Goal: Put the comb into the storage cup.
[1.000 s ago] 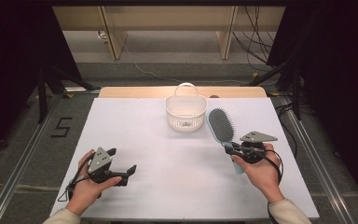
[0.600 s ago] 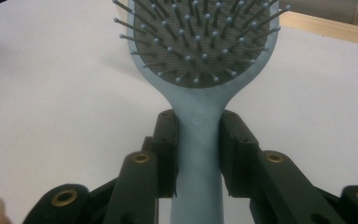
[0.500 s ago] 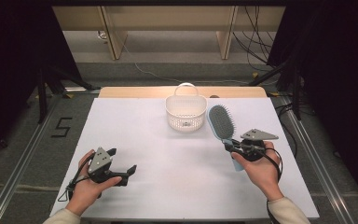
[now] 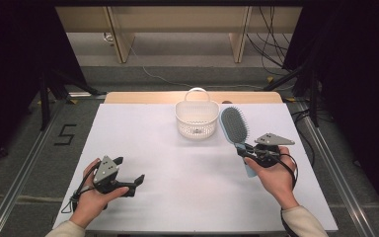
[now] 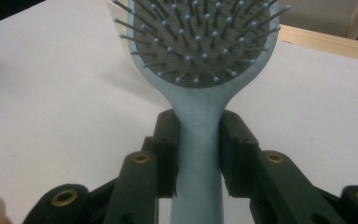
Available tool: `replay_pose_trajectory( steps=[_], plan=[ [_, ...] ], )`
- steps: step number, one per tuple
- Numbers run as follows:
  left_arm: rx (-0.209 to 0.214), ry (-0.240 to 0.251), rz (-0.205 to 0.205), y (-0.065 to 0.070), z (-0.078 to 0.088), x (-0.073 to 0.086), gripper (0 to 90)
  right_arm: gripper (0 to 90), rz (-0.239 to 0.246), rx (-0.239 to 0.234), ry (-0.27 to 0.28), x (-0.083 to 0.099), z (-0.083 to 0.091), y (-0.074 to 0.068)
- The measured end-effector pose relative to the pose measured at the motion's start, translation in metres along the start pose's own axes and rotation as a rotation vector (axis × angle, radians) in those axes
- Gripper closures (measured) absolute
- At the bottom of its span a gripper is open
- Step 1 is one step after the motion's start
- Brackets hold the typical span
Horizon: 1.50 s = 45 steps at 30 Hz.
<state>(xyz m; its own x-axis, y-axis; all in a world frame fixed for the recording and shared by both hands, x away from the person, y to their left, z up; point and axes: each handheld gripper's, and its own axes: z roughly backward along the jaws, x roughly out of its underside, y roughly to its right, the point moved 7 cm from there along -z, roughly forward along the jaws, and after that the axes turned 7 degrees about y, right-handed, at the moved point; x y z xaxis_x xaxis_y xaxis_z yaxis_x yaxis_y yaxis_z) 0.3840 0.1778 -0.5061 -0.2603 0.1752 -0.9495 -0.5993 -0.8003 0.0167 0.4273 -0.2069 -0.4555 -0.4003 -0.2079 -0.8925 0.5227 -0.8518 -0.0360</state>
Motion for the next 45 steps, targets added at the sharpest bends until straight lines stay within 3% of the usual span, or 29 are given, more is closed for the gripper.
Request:
replay_pose_trajectory(
  steps=[45],
  plan=[
    [0.005, -0.002, -0.003, 0.0, 0.0, 0.0, 0.8, 70.7, -0.016, 0.009, 0.052, -0.018, -0.008, 0.001]
  ],
)
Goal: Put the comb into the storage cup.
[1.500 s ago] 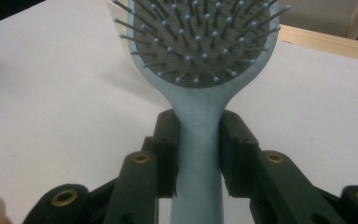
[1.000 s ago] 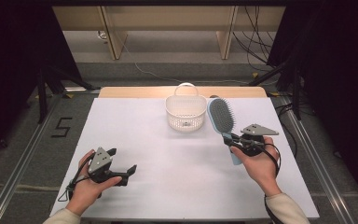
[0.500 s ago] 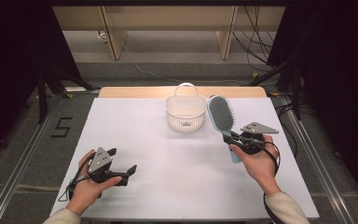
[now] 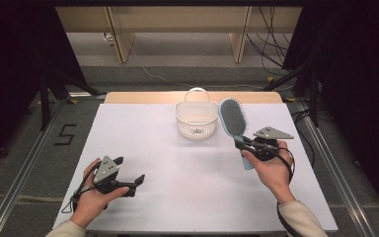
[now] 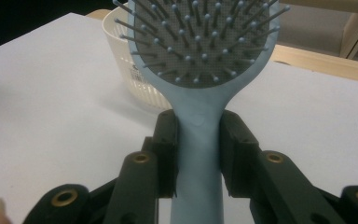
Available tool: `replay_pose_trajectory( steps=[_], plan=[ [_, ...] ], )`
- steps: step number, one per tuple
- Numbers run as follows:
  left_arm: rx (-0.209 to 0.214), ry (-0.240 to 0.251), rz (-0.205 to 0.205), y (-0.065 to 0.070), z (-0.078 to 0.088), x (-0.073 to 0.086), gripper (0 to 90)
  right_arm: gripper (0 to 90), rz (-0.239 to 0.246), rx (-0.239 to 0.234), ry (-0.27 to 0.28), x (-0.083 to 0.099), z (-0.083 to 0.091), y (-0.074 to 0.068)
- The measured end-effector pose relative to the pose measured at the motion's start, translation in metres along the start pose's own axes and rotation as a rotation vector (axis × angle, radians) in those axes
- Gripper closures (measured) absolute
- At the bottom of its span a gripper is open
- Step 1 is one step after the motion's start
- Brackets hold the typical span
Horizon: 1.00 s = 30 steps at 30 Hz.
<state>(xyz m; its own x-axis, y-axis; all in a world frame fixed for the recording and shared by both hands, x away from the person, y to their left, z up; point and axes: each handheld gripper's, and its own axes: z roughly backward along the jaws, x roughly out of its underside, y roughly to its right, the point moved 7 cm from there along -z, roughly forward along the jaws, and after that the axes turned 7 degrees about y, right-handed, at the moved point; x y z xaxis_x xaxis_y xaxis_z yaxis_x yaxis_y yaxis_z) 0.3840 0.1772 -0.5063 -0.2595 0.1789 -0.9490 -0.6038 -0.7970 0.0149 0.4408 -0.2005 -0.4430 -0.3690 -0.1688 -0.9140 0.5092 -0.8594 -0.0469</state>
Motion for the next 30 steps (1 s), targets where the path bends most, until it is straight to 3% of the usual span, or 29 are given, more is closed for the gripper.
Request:
replay_pose_trajectory(
  steps=[30],
  plan=[
    [-0.001, 0.001, 0.001, 0.0, 0.0, 0.0, 0.8, 70.7, -0.008, 0.008, 0.032, -0.012, -0.005, 0.001]
  ],
)
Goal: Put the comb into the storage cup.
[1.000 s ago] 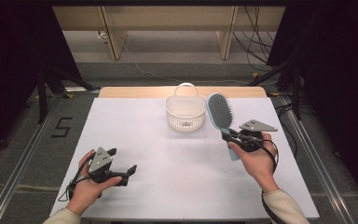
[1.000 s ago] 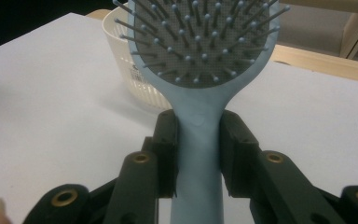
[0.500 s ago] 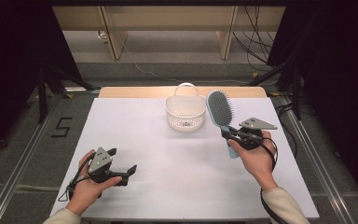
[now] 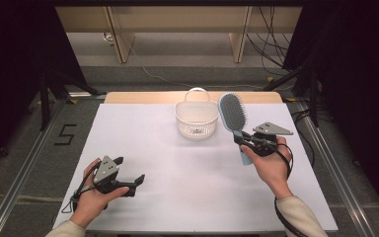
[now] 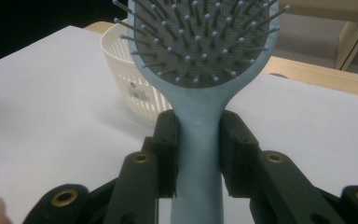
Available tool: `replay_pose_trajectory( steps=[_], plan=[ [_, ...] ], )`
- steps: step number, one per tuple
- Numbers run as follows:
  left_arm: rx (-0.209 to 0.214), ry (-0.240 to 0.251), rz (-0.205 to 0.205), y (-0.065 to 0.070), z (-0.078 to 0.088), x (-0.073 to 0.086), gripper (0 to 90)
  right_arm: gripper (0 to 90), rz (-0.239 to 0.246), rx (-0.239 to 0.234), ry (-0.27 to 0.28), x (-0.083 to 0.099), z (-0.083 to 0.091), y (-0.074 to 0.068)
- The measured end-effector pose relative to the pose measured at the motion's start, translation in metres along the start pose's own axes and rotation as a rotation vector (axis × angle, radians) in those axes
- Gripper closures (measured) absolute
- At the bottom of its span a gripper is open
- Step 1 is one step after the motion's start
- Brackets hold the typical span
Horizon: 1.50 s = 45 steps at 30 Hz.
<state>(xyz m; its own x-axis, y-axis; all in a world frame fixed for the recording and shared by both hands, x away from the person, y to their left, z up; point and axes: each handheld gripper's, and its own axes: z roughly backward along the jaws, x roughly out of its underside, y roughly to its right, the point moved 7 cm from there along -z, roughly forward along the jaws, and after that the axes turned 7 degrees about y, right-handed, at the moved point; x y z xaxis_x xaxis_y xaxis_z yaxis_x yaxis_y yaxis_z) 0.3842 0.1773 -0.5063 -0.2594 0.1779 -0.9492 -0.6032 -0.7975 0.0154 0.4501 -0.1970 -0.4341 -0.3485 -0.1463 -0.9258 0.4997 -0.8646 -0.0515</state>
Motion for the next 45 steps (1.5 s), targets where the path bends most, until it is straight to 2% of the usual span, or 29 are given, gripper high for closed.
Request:
replay_pose_trajectory(
  steps=[45],
  plan=[
    [0.0, 0.001, 0.001, 0.0, 0.0, 0.0, 0.8, 70.7, -0.005, 0.016, 0.03, -0.011, -0.008, 0.004]
  ],
)
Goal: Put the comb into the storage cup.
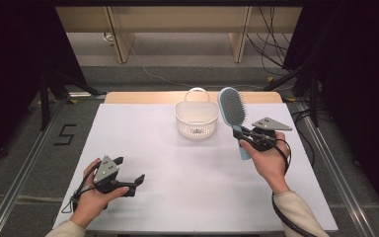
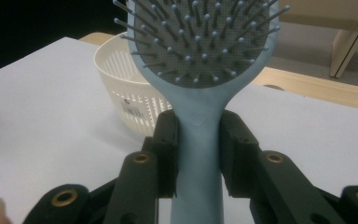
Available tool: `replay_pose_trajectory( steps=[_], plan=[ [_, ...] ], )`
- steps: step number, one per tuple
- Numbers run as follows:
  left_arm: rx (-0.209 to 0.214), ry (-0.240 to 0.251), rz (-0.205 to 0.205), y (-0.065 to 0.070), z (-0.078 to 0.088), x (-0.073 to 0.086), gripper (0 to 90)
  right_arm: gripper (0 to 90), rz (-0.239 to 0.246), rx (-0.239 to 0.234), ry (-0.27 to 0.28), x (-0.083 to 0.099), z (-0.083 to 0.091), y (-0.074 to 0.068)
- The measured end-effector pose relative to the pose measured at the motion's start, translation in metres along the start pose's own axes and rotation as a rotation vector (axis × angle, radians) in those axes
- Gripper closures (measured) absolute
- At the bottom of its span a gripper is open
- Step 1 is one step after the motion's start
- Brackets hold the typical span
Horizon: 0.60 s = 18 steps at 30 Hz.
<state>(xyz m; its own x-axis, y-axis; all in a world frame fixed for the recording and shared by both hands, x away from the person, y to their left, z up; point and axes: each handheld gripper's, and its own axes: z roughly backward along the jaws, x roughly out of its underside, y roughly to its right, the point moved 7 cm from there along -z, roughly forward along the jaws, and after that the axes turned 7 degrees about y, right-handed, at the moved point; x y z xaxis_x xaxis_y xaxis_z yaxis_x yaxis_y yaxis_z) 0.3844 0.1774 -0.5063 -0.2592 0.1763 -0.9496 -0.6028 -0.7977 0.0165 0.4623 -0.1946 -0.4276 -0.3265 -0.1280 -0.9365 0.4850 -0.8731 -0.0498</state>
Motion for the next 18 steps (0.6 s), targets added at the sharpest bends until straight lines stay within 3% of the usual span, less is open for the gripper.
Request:
replay_pose_trajectory(
  steps=[18],
  plan=[
    [0.0, 0.0, 0.0, 0.0001, -0.0001, 0.0001, 0.8, 70.7, -0.003, 0.004, 0.01, -0.0042, -0.0033, 0.0011]
  ],
)
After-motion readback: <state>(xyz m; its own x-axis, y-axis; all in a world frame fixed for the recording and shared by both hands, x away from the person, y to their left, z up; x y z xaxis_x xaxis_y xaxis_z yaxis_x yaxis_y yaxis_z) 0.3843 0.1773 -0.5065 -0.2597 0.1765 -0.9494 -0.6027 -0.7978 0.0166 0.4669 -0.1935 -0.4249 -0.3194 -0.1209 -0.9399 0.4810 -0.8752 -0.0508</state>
